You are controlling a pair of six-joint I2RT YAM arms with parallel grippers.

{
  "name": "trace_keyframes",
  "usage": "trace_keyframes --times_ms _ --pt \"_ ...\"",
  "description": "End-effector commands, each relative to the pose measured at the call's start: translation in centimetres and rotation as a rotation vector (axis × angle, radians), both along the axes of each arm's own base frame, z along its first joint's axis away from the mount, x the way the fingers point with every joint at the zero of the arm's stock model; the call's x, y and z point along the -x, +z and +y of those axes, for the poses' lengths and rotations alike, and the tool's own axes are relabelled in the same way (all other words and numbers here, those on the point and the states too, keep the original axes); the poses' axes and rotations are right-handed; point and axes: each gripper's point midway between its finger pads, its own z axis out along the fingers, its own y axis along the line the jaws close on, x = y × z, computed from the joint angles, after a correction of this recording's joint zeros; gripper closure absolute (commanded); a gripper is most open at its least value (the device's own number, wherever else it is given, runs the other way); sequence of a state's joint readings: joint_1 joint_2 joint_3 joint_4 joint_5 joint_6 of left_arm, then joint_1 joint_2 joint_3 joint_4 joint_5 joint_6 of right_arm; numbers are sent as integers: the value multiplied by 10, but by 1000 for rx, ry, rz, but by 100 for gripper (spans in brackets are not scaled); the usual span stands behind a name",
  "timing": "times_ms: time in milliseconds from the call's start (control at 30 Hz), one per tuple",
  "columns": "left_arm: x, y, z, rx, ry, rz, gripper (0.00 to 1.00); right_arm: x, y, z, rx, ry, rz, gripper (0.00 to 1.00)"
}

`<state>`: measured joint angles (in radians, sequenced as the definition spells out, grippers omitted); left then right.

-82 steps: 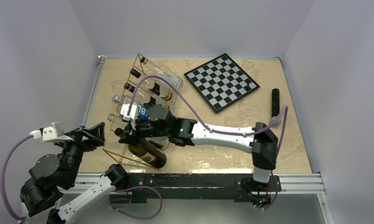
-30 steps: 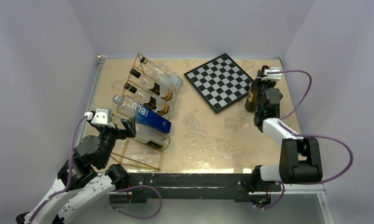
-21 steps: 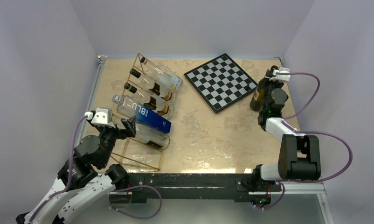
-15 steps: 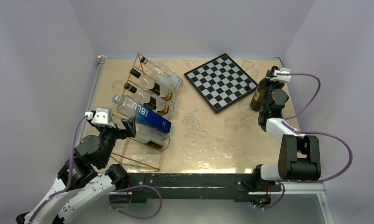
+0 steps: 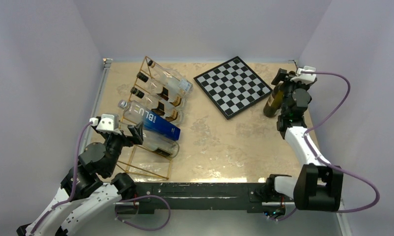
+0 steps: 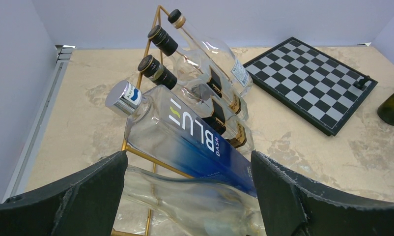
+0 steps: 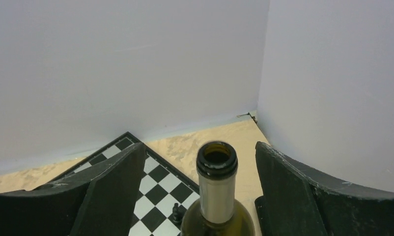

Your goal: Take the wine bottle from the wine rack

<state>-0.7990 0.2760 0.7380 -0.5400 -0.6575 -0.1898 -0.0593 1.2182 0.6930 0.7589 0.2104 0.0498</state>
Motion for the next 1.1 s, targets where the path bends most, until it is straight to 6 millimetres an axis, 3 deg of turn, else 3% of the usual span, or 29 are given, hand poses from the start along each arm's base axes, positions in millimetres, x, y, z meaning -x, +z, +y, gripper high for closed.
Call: trace_keyframes --times_ms 0,133,233,533,700,833,967,1067 --pt "-3 3 -4 -7 -11 -15 1 13 36 1 -55 2 22 13" --pt "-3 3 -5 -7 -16 -15 1 27 45 6 -124 13 96 13" --pt "-3 4 -4 -5 -13 -16 1 42 41 13 -180 33 187 13" --pt "-6 2 12 -2 92 -2 2 105 56 77 -230 322 256 18" --pt "-7 -2 40 -12 281 49 3 133 54 106 -217 443 269 19" --pt "-5 3 62 0 464 109 8 145 52 136 -214 550 273 19" --pt "0 1 73 -30 591 208 20 151 47 167 -194 651 308 21" --pt "4 1 74 51 651 248 28 154 39 180 -208 698 327 21"
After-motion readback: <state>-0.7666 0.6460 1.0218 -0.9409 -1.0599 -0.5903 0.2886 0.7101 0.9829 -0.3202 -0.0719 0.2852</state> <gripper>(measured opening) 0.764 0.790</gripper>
